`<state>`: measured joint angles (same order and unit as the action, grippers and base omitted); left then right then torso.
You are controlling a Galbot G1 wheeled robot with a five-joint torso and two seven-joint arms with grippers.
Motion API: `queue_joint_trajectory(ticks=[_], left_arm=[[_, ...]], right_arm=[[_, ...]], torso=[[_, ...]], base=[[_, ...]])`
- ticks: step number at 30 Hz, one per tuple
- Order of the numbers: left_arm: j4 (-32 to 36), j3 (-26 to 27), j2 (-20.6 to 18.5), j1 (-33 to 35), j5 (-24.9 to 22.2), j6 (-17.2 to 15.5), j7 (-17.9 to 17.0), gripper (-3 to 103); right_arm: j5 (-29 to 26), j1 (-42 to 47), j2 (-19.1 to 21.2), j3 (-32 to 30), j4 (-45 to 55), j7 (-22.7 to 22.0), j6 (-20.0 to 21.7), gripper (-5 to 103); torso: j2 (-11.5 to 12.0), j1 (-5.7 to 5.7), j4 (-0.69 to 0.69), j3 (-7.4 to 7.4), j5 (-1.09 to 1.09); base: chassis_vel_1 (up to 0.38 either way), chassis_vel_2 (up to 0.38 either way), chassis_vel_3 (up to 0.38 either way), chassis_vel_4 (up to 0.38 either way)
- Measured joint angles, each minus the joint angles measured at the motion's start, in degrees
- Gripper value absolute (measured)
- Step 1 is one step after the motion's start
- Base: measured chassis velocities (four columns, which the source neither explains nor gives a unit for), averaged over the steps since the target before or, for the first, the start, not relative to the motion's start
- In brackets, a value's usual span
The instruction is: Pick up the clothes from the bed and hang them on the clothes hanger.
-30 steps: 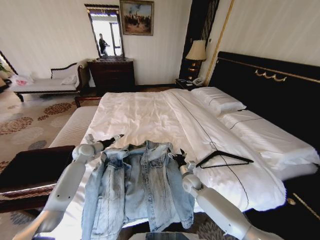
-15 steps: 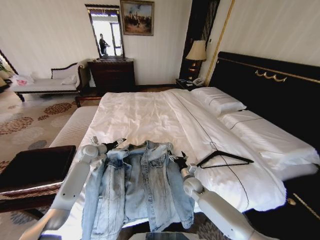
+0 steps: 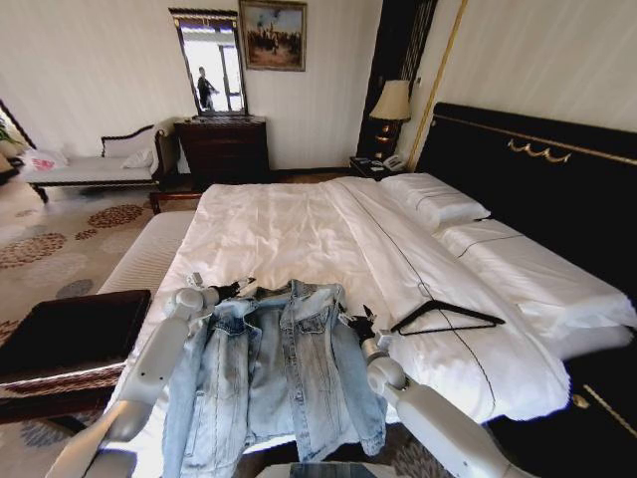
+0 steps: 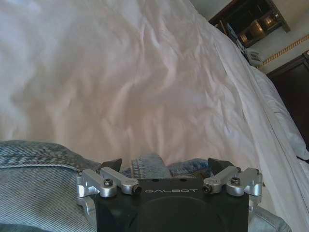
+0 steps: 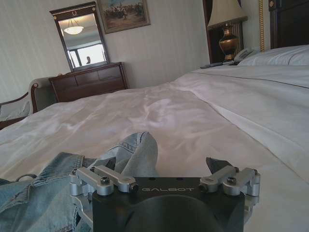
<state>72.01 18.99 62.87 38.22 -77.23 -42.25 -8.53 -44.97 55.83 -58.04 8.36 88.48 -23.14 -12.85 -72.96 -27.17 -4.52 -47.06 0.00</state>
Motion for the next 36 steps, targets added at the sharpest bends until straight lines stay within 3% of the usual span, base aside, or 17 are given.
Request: queue_joint_trajectory(ticks=[5,12,15,21,24,28,32,36], left_arm=[[-1.4,-0.9,0.5,-0.8,0.6,0.0,1.1,100],[-2.4,-1.5,1.0,-1.2,0.7,0.1,2.3,68],[-2.4,-1.5,1.0,-0.9,0.8,0.1,2.7,63],[-1.8,-0.8,0.9,0.2,1.4,0.1,3.7,36],[-1.5,-0.4,0.9,0.7,1.6,0.1,4.0,30],[-0.7,0.3,0.8,1.7,2.3,0.1,5.1,10],[-0.2,0.5,0.5,2.0,2.9,0.1,6.1,1],[0.7,0.7,-0.3,1.8,3.7,0.1,8.4,0]], right_arm=[[0.0,0.0,-0.1,-0.1,-0.4,-0.1,0.0,100],[0.2,0.5,-0.3,0.0,-0.6,-0.5,0.0,100],[0.4,0.6,-0.4,0.1,-0.6,-0.5,0.0,100],[0.8,0.6,-0.4,0.3,-0.6,-0.6,0.0,100],[1.1,0.7,-0.4,0.3,-0.5,-0.6,0.0,100],[1.5,1.0,-0.2,0.3,-0.2,-0.7,0.0,100],[1.7,1.1,-0.1,0.3,0.0,-0.9,0.0,100],[1.9,1.3,0.0,0.2,0.3,-1.0,0.0,100]], torso=[[0.0,0.0,0.0,0.0,0.0],[0.0,0.0,0.0,0.0,0.0],[0.0,0.0,0.01,0.0,0.0],[0.0,0.0,0.01,0.0,0.0],[0.0,0.0,0.01,0.0,0.0],[0.0,0.0,0.01,0.0,0.0],[0.0,0.0,0.01,0.0,-0.01],[0.0,0.0,0.01,0.0,-0.01]], base=[[0.0,0.0,0.0,0.0],[0.0,0.0,0.0,0.0],[0.0,0.0,0.0,0.0],[0.0,0.0,0.0,0.0],[0.0,0.0,0.0,0.0],[0.0,0.0,0.0,0.0],[0.0,0.0,0.0,0.0],[0.0,0.0,0.0,0.0]])
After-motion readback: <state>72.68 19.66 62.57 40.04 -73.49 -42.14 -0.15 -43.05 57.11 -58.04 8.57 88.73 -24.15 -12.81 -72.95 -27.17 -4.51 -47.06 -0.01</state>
